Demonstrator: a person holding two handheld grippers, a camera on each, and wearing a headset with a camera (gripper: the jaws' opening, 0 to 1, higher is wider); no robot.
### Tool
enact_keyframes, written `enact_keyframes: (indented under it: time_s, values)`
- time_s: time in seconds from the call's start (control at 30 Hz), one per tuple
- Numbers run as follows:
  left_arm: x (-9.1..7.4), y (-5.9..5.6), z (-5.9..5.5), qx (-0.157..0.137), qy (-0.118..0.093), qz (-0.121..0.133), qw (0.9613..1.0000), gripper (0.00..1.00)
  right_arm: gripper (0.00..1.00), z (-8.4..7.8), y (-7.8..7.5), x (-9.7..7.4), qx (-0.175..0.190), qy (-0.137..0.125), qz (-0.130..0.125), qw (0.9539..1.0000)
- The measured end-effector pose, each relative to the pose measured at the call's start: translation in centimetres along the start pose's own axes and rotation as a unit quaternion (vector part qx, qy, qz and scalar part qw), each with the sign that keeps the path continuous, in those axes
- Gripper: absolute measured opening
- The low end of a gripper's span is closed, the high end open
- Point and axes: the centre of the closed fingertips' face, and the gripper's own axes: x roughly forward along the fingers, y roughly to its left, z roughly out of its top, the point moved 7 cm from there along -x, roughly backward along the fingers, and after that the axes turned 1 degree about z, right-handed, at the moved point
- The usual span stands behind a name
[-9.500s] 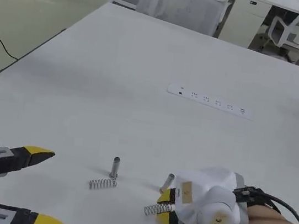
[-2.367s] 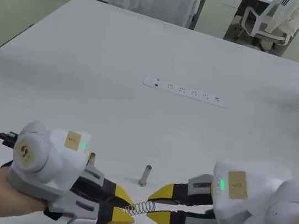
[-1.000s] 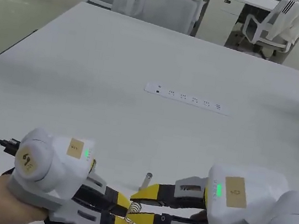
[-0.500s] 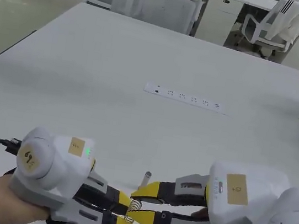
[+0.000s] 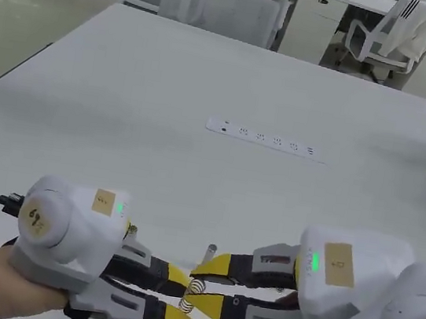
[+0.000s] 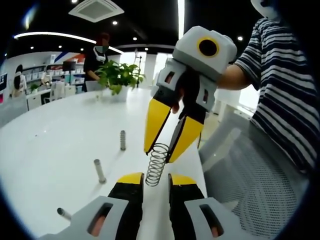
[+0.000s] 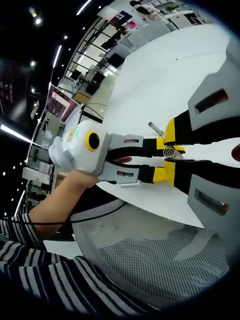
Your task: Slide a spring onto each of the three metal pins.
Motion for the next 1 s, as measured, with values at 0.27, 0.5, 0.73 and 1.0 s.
enact_keyframes:
  time_s: [0.27,0.5,0.73,1.0]
  values:
    - [-0.8,0.1,0.4,-0.016,-0.028,0.009,0.9994,0.17,0.07,-0.5,0.0,0.1,0.009,0.001,-0.003,1.0000]
    - [-1.1,0.0,0.4,-0.015,-0.029,0.010,0.9994,0.19,0.07,-0.6,-0.1,0.2,0.010,0.001,-0.003,0.9999]
    - [-1.9,0.1,0.4,-0.020,-0.037,0.018,0.9989,0.21,0.07,-0.9,-0.1,0.1,0.010,0.007,-0.006,0.9999]
    - [-3.8,0.3,-0.3,-0.032,-0.043,0.038,0.9978,0.26,0.07,-1.2,-0.3,0.0,0.009,0.011,-0.013,0.9998]
